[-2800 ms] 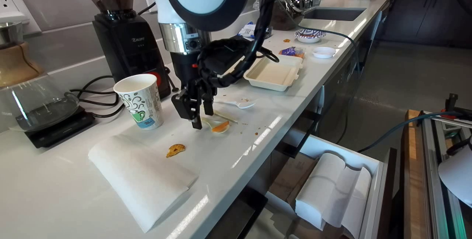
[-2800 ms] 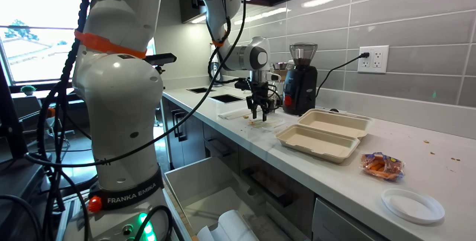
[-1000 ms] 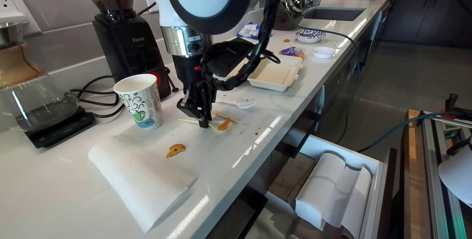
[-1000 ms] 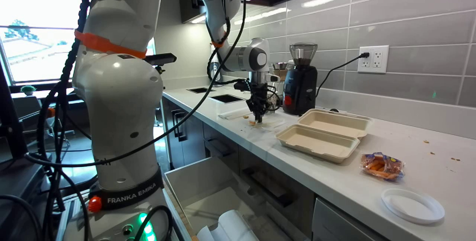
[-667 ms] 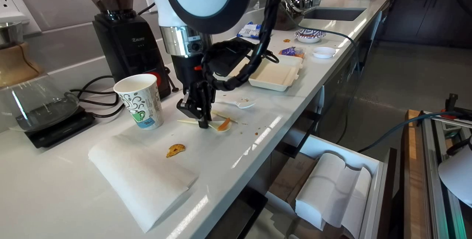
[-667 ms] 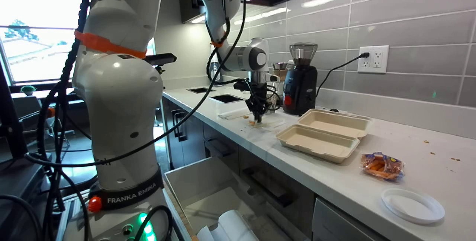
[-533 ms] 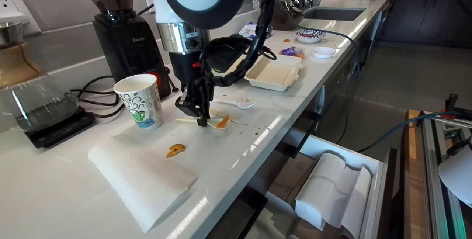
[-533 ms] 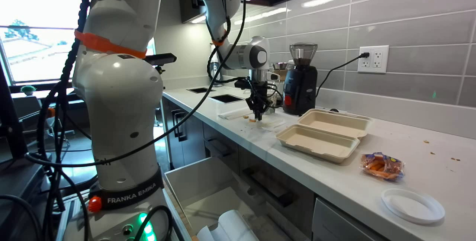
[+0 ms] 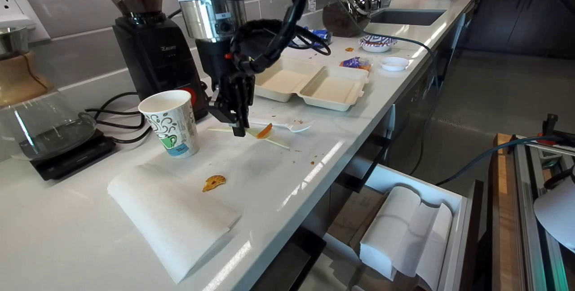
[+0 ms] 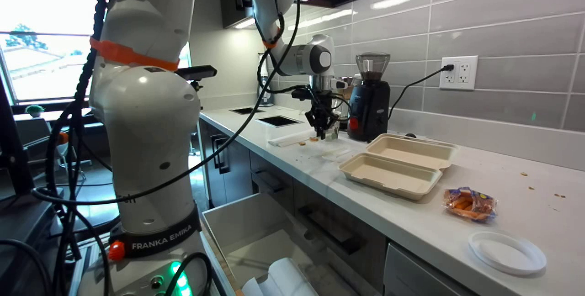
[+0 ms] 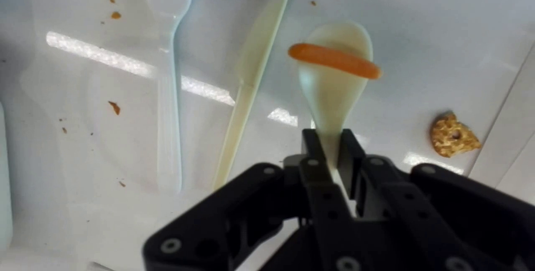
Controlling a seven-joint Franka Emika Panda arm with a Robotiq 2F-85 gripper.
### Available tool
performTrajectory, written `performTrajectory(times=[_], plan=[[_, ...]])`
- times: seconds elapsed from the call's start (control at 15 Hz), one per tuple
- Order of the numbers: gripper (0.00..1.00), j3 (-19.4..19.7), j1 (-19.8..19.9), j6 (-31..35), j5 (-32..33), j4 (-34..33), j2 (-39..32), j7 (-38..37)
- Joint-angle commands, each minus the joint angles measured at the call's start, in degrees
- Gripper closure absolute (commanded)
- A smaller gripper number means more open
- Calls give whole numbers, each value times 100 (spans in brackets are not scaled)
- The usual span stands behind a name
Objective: Put the orange object on the spoon, then pour out the object from the spoon into the lunch pack
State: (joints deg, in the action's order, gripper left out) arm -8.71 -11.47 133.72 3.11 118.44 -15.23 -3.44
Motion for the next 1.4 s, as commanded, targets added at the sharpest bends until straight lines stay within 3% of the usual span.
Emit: performTrajectory(times=[0.0, 0.2, 0.27, 0.8, 0.87, 1.33], plan=[[96, 53, 52, -249, -4, 253, 338, -109], [96, 88, 130, -179, -38, 606, 655, -139], [85, 58, 94, -163, 2, 233, 323, -78], [85, 73, 139, -162, 2, 478, 549, -82], [96, 73, 139, -162, 2, 479, 549, -83], [96, 359, 434, -205, 85, 843, 863, -125]])
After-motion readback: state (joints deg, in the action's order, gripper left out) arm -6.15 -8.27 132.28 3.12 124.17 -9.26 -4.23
